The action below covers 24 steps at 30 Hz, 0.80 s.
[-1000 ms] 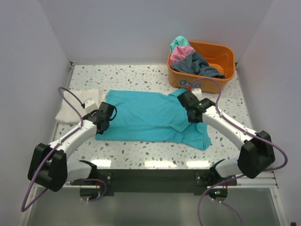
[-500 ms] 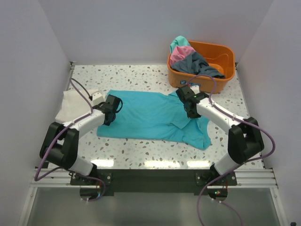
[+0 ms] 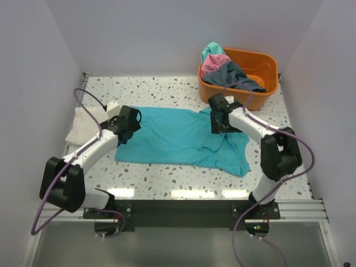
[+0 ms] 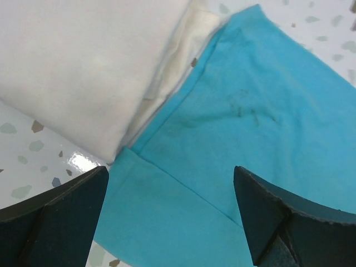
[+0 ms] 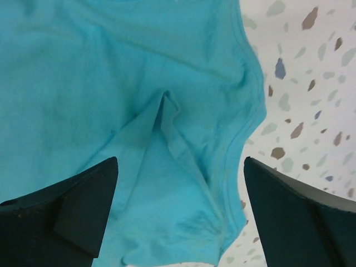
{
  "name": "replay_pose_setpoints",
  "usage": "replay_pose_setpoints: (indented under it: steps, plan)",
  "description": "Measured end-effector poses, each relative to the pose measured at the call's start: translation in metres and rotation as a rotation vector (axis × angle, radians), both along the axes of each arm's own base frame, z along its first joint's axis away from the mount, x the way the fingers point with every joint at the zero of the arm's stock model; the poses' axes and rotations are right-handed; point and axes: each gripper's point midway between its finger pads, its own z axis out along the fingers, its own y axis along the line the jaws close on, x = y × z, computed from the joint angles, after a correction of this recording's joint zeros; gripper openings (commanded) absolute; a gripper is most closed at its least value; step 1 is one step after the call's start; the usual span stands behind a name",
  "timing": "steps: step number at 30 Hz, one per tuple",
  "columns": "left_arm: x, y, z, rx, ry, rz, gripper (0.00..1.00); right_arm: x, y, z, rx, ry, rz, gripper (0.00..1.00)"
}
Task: Fold and stack the t-shirts
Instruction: Fold the tshirt
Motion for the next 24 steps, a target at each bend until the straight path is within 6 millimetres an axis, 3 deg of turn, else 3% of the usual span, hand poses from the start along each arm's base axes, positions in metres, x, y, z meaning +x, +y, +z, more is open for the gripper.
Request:
replay_pose_setpoints:
  steps: [4,8,13,19,24]
  plan:
    - [-0.005,-0.018,0.019,-0.099,-0.084,-0.105,1.0,-0.042,0.011,0.004,0.193,-0.03,0.028,0.99]
    - [-0.023,-0.035,-0.007,-0.17,-0.049,-0.214,1.0,-0.077,0.042,-0.004,0.455,-0.038,0.079,0.91]
    - [-0.045,-0.035,-0.039,-0.178,0.048,-0.238,1.0,-0.082,0.071,-0.027,0.605,0.016,0.09,0.75]
    - [-0.055,-0.033,-0.045,-0.18,0.048,-0.257,1.0,-0.075,0.087,-0.041,0.675,0.027,0.088,0.48]
    - [-0.056,-0.032,-0.047,-0.174,0.049,-0.261,1.0,-0.074,0.088,-0.051,0.672,0.047,0.068,0.28]
